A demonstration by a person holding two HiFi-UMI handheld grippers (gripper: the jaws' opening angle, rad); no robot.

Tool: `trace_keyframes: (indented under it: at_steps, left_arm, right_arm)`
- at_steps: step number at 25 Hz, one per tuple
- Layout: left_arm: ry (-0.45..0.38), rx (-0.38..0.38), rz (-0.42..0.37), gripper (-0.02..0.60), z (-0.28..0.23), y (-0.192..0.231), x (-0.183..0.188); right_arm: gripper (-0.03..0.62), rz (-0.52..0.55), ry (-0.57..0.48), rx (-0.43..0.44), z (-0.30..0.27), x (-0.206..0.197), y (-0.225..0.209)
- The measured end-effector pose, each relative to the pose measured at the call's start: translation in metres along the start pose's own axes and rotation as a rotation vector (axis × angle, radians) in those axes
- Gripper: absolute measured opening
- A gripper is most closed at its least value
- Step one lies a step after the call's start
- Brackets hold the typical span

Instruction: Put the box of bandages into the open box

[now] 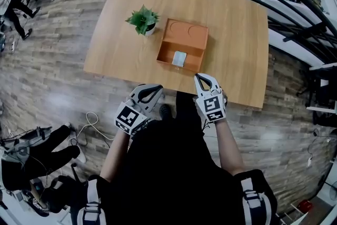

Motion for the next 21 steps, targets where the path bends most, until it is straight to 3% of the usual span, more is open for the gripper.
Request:
trace_keyframes:
  at_steps: [21]
  left_arm:
    - [-0.033, 0.009, 0.004, 0.026, 0.009, 0.003, 0.003]
  right_arm:
    - [0.025, 0.032, -0.018, -0.009, 0.008, 0.019, 0.006]
Point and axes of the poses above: the fingertips, and each gripper's own axes: z backward along the fingers, y to its left, x out of its top, the point moved 7 cm from there along z, backward along the fingers, and after that the axes turned 5 degrees about z, right-handed, at the moved point
